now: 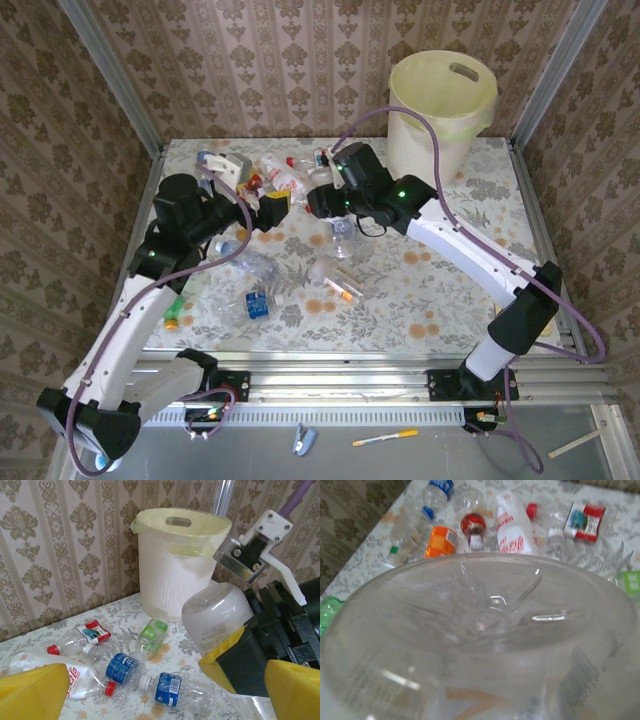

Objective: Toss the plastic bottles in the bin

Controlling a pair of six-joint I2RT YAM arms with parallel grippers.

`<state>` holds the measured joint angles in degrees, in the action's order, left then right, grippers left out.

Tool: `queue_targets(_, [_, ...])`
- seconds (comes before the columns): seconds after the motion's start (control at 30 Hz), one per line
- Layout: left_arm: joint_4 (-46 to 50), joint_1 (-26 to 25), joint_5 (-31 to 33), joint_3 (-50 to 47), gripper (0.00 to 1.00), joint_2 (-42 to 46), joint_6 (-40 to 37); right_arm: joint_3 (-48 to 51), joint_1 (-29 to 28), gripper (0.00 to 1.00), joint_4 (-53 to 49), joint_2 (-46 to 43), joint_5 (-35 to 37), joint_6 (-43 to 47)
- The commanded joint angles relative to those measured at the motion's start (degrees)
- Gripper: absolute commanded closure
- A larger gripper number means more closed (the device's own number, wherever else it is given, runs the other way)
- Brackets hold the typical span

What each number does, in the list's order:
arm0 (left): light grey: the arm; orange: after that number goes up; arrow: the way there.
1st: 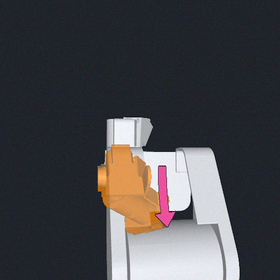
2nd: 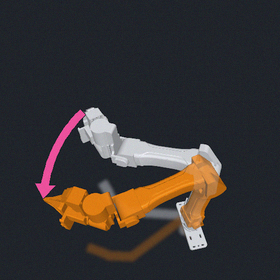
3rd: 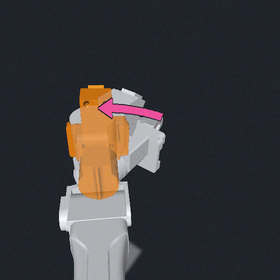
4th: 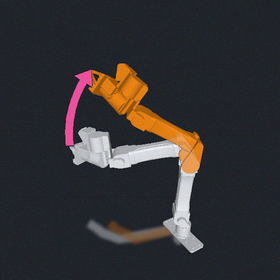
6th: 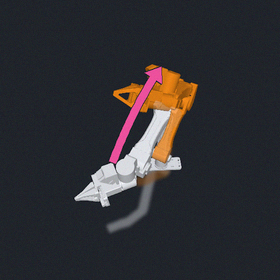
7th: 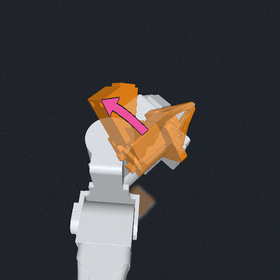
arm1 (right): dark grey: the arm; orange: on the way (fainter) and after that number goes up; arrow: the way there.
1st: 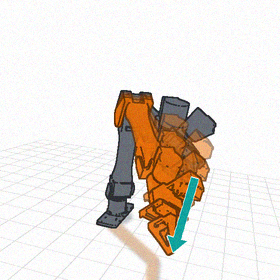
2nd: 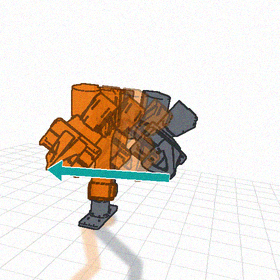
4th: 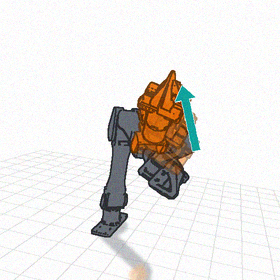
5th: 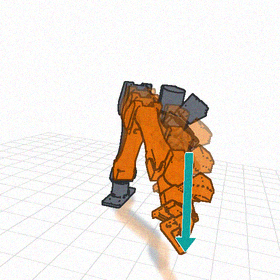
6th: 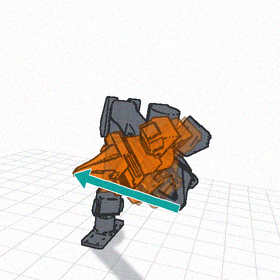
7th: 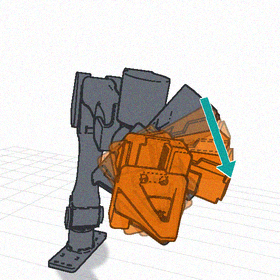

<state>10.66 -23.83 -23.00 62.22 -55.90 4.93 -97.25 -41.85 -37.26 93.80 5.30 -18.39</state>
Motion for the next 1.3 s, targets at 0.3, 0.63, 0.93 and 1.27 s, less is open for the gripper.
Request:
queue_targets(0.3, [-4.4, 1.7, -3.9, -0.9, 0.0, 1.3, 1.5, -13.8, -2.6, 0.84, 7.6, 2.3, 16.9, 12.8])
queue_targets(0.63, [-7.3, 1.7, -3.1, -1.4, 0.0, 0.6, 2.6, -22.9, -0.6, 0.89, 20.2, 3.4, 21.9, 33.4])
queue_targets(0.93, [-9.0, 1.4, -1.7, -2.2, 0.0, 0.3, 3.1, -31.4, 3.6, 0.91, 29.5, 6.1, 18.5, 43.3])
queue_targets(1.27, [-9.2, 1.0, -1.2, -1.4, 0.0, -1.0, 3.1, -42.7, 6.6, 0.92, 33.6, 12.1, 13.9, 49.8])
